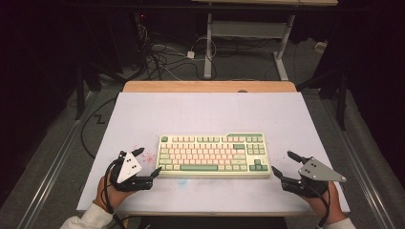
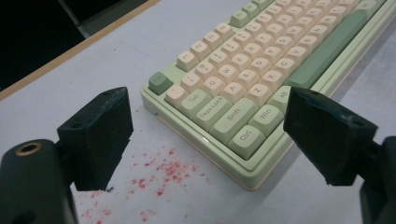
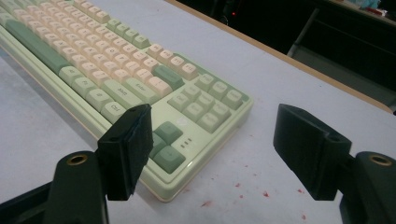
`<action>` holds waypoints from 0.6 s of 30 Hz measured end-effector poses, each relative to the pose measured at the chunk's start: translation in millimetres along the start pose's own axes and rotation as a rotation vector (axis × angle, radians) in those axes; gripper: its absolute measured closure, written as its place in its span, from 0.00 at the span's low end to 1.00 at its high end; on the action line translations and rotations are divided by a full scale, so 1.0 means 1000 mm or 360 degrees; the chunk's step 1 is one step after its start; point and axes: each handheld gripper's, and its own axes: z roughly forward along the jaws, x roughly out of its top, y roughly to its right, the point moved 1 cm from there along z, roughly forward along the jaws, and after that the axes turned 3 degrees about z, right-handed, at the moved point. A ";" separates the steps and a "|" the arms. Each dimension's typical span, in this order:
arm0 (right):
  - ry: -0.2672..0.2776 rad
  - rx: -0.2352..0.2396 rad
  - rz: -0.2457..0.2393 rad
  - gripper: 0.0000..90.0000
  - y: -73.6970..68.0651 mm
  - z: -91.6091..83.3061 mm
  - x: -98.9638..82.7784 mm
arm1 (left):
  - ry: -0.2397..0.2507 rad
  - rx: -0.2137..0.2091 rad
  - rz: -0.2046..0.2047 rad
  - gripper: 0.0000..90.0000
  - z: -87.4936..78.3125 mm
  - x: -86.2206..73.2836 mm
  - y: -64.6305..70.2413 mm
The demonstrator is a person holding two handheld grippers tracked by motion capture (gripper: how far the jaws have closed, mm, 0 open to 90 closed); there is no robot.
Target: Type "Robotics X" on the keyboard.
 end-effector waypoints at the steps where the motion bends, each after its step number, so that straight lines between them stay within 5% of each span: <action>1: 0.0000 0.0000 0.0000 0.32 0.000 0.000 0.000 | 0.0000 0.0000 0.0000 0.16 0.000 0.000 0.000; 9: 0.0001 0.0017 -0.0028 0.32 -0.003 0.006 0.005 | -0.0012 -0.0002 0.0000 0.17 -0.001 -0.001 0.000; 18: -0.0045 0.0112 -0.0069 0.70 -0.007 0.016 0.012 | -0.0017 -0.0013 -0.0005 0.17 0.000 0.000 -0.002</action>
